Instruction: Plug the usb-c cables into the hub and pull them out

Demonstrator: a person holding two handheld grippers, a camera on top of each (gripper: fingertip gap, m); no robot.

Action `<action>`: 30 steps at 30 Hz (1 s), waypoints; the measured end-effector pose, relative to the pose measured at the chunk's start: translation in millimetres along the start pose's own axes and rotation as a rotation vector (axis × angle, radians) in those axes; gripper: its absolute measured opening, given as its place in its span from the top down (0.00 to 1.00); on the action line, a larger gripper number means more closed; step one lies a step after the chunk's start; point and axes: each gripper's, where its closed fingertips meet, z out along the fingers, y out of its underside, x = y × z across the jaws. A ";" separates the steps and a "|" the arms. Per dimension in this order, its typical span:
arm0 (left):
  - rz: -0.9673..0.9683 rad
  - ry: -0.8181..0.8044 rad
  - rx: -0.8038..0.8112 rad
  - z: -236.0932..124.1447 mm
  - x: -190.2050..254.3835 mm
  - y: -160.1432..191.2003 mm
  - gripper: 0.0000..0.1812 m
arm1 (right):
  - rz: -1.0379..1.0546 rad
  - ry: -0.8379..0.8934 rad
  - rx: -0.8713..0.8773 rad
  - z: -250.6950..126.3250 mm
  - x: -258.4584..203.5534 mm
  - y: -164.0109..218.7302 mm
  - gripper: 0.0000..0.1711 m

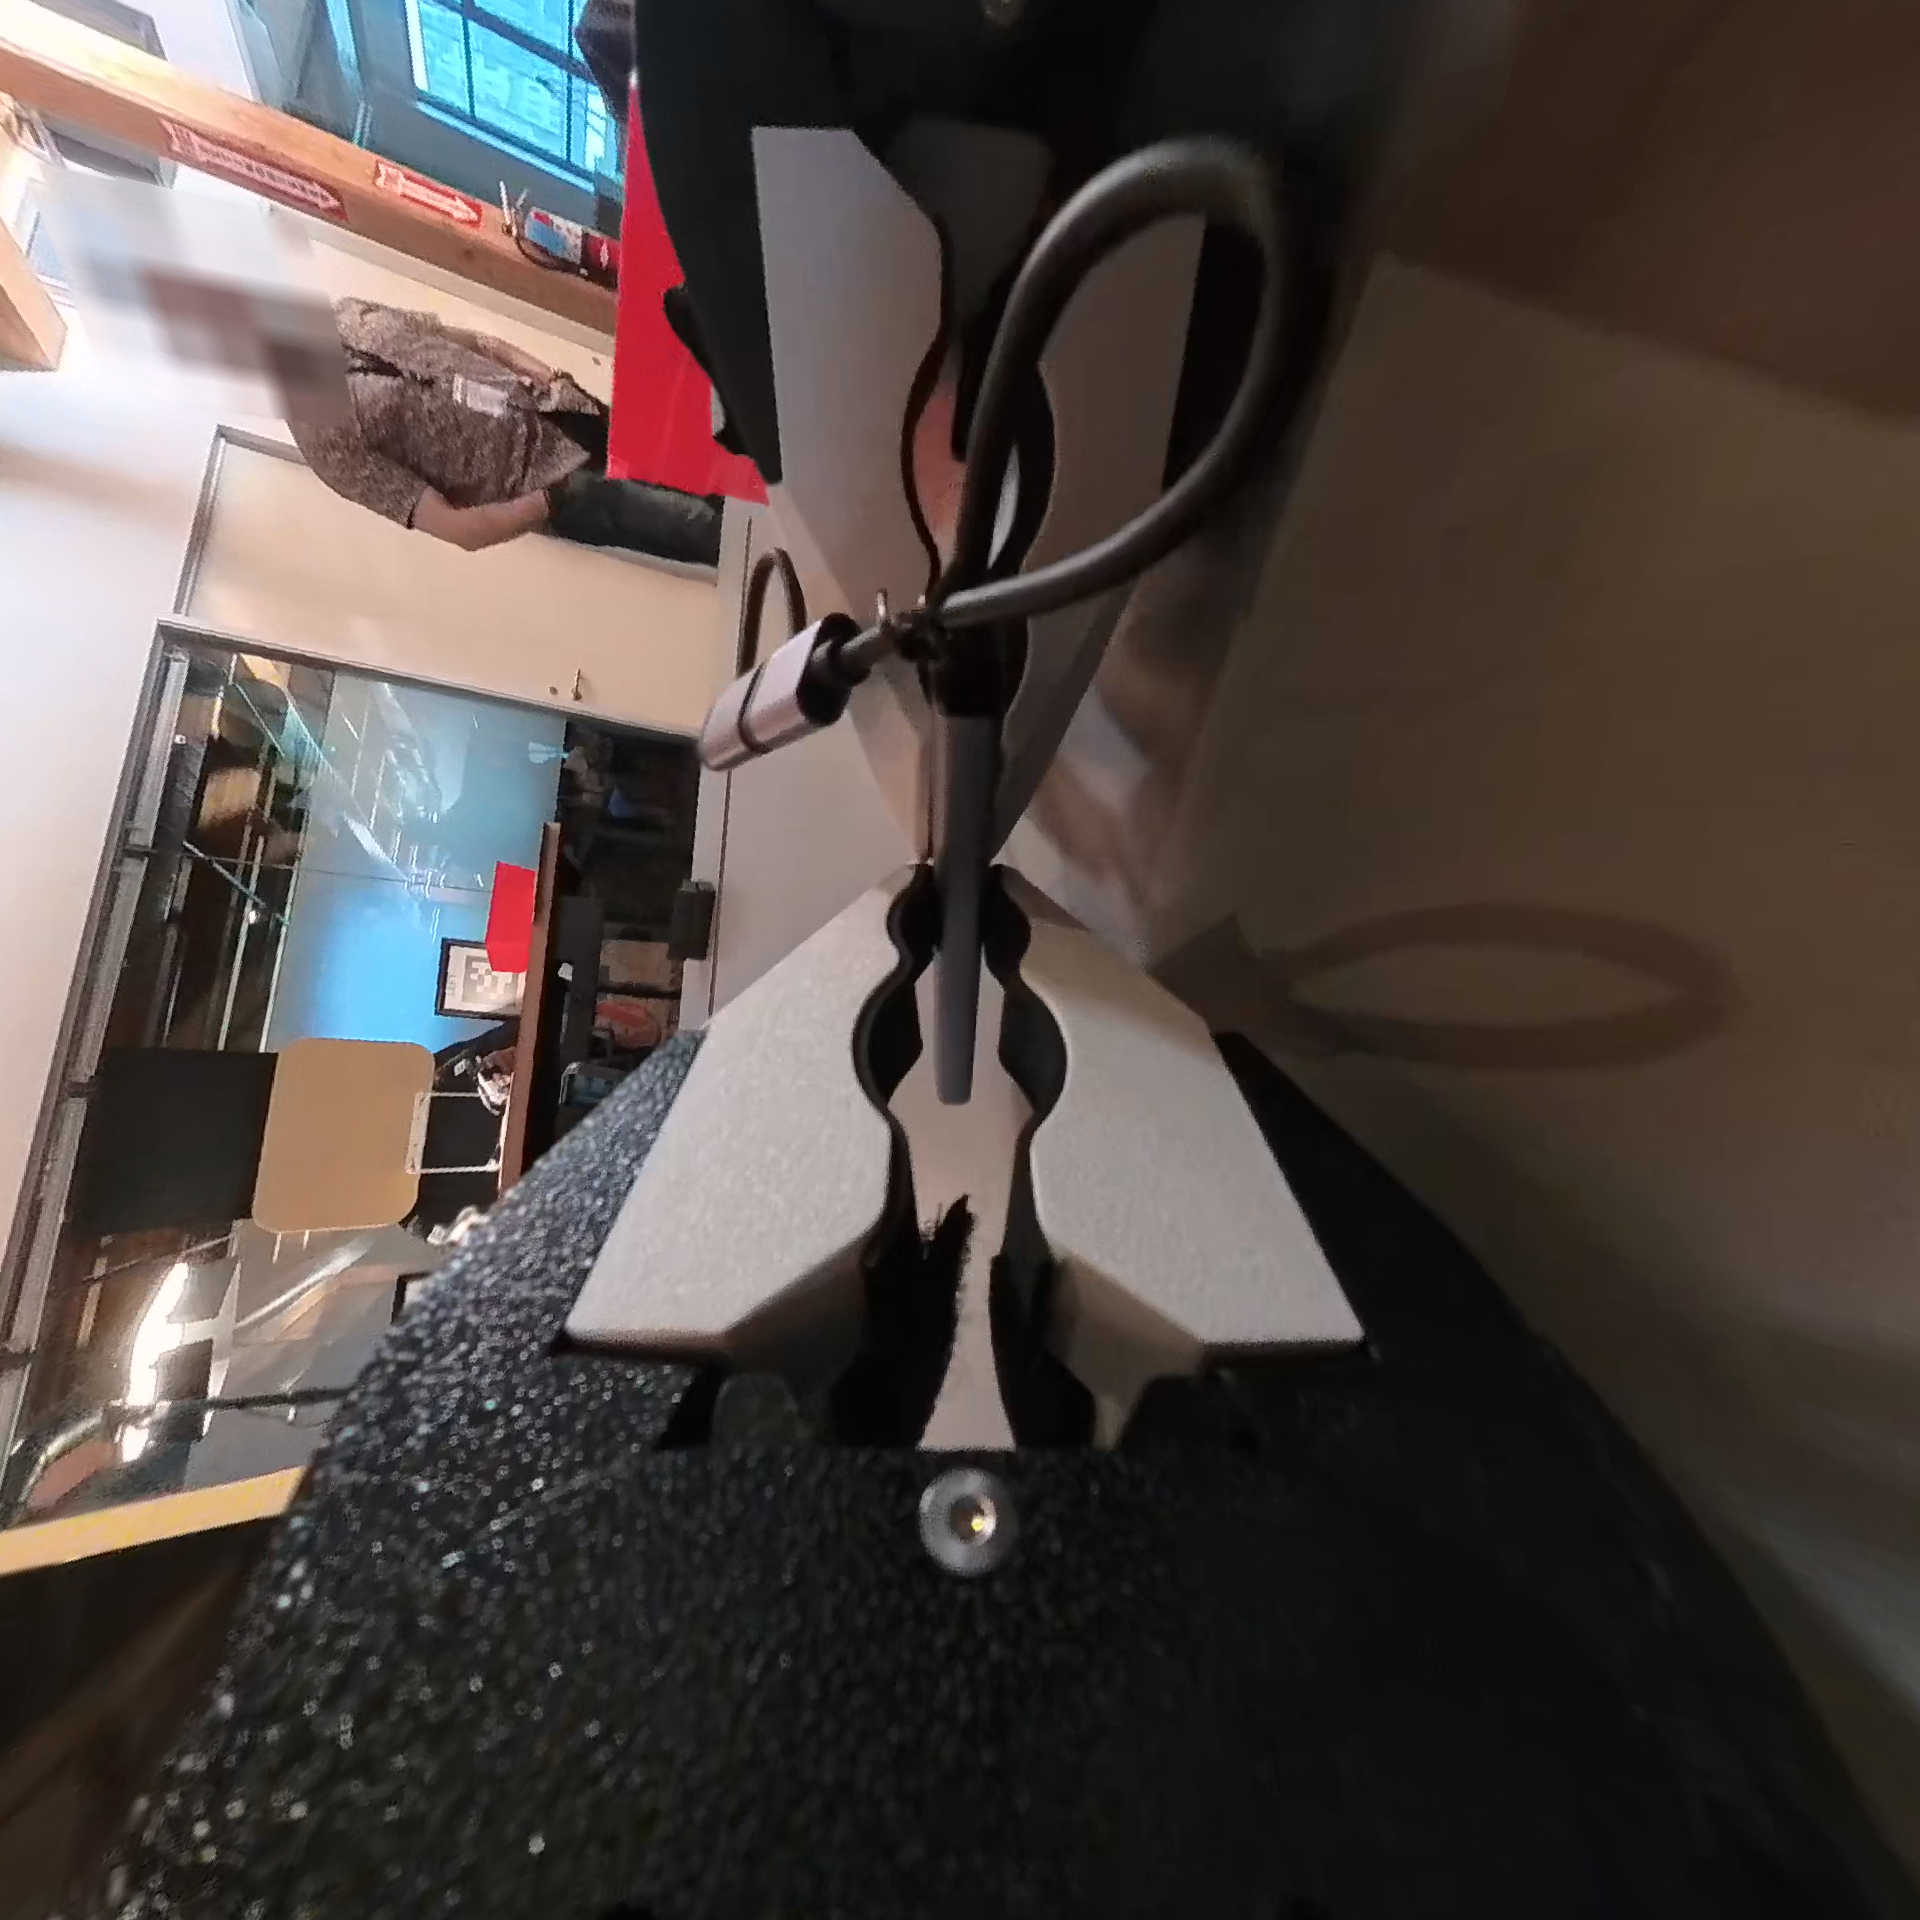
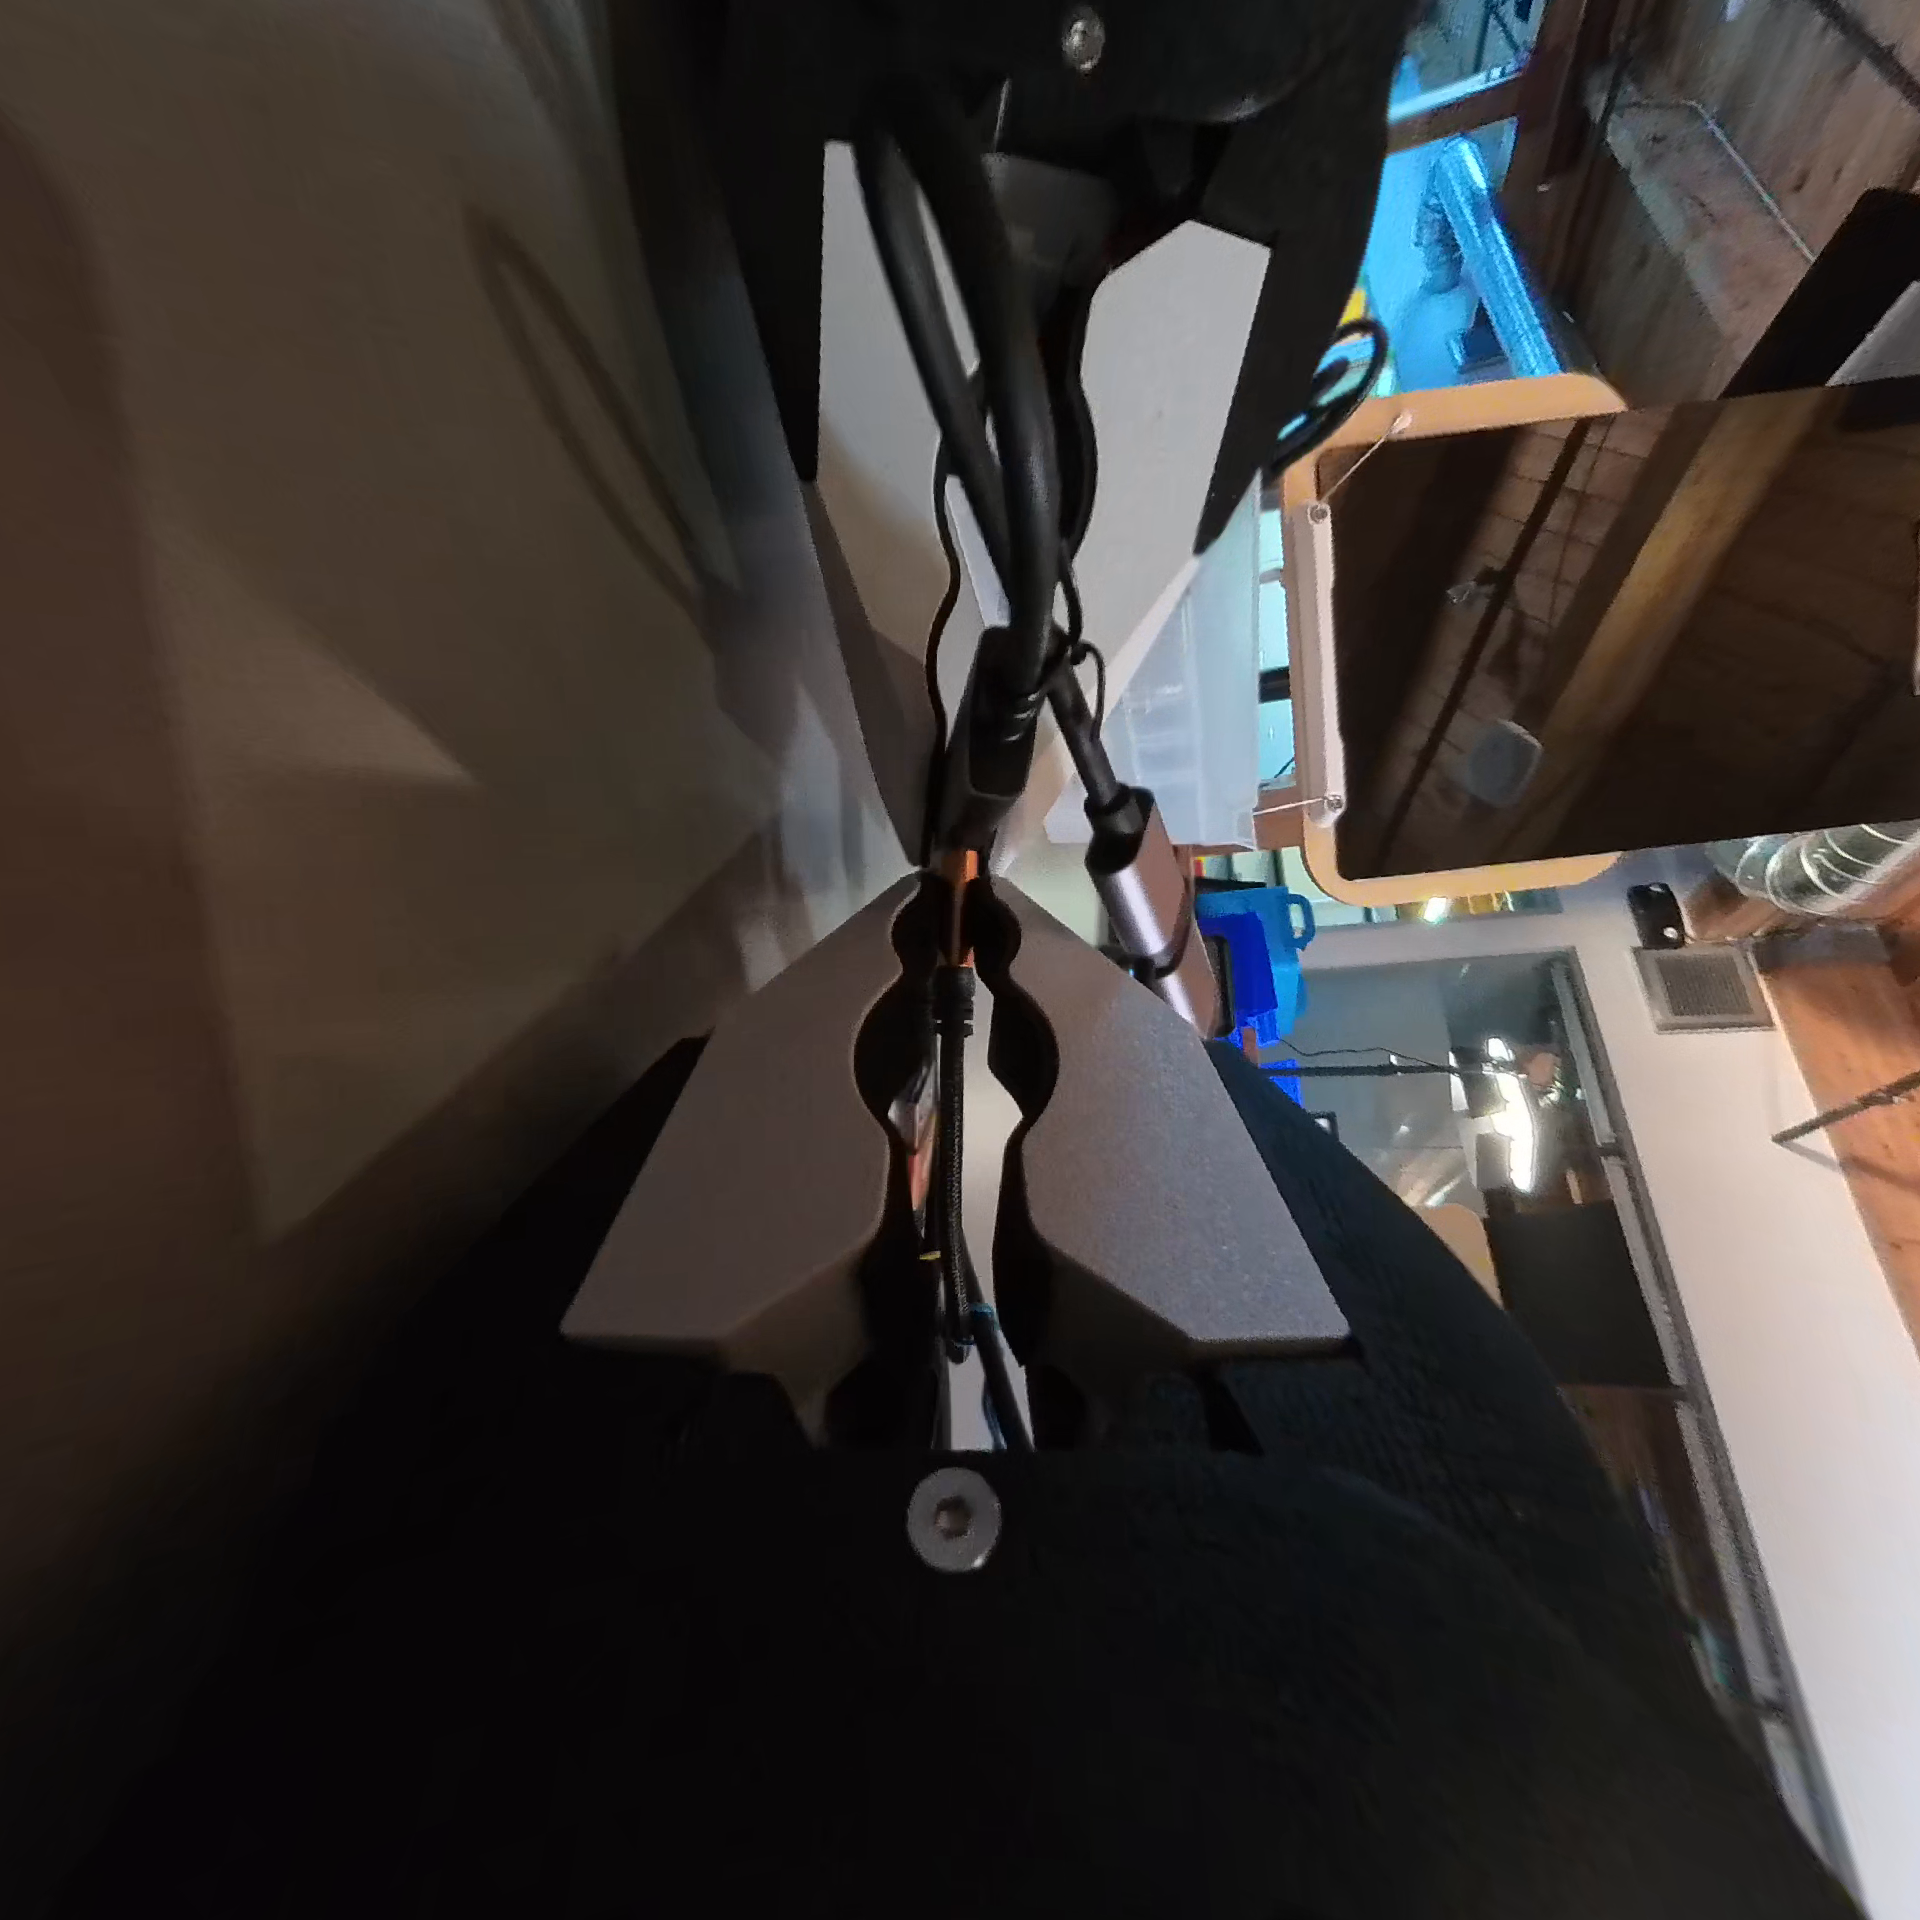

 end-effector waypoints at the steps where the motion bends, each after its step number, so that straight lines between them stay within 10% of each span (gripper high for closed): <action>1: 0.002 0.001 0.011 -1.1 0.9 -2.9 0.96 | 0.006 -0.003 0.008 -1.8 -0.5 -2.1 0.97; 21: -0.250 -0.050 0.012 -26.9 -19.7 26.8 0.96 | 0.137 -0.040 -0.055 -32.5 -2.1 33.9 0.96; 30: -0.162 -0.035 0.033 -30.7 -12.1 24.7 0.96 | 0.474 -0.047 0.141 -63.4 56.3 22.2 0.75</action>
